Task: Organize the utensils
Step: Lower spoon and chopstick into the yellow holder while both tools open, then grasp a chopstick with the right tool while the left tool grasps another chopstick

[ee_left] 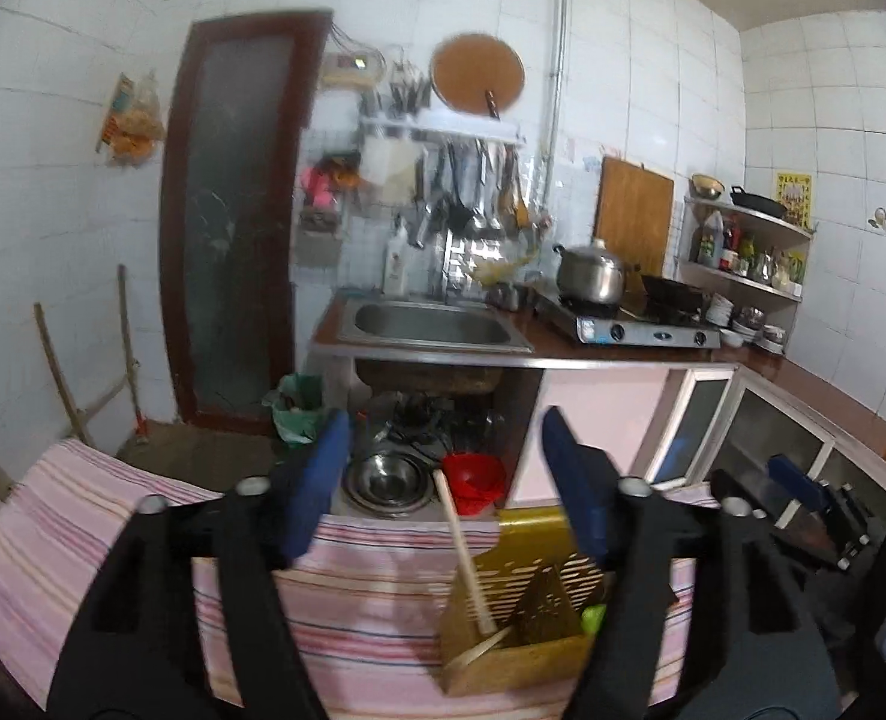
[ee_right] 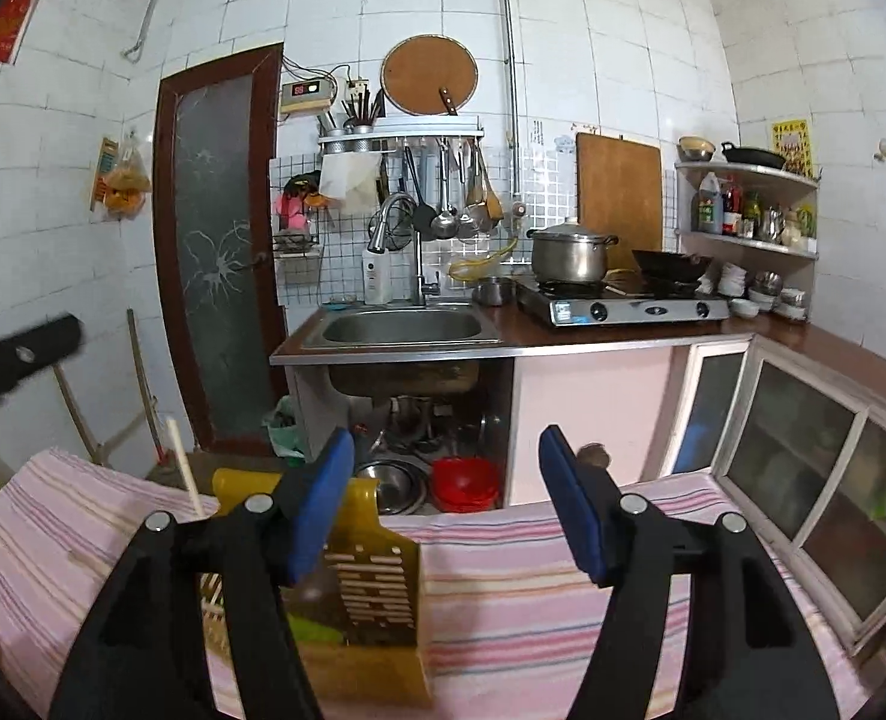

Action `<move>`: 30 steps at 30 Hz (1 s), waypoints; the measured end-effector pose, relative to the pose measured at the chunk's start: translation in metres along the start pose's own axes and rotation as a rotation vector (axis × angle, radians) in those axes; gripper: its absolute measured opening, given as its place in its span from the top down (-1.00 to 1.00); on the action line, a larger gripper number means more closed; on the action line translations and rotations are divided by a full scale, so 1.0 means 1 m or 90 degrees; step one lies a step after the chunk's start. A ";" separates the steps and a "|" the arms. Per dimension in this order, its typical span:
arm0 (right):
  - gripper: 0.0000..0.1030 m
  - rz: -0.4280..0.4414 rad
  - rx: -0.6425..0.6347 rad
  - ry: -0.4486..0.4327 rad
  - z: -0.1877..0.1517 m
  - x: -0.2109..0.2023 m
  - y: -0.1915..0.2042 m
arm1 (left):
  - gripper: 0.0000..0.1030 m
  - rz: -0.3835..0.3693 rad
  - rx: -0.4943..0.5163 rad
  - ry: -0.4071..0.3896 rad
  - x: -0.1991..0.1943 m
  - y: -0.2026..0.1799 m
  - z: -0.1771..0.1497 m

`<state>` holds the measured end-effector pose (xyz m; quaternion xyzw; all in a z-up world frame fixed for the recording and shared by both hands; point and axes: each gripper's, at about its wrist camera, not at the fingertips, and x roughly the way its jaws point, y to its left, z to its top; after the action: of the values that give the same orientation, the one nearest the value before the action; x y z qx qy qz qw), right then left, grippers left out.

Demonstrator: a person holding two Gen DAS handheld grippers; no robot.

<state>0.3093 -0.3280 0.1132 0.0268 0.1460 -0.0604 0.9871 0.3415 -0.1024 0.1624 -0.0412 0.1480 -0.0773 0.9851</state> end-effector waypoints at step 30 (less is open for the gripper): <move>-0.57 -0.081 0.024 0.323 -0.189 -0.073 0.035 | -0.90 0.052 0.128 0.272 -0.029 0.067 -0.211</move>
<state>0.1905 -0.2716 -0.0449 0.0499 0.3892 -0.1165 0.9124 0.2609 -0.0437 -0.0374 0.0804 0.3465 -0.0590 0.9327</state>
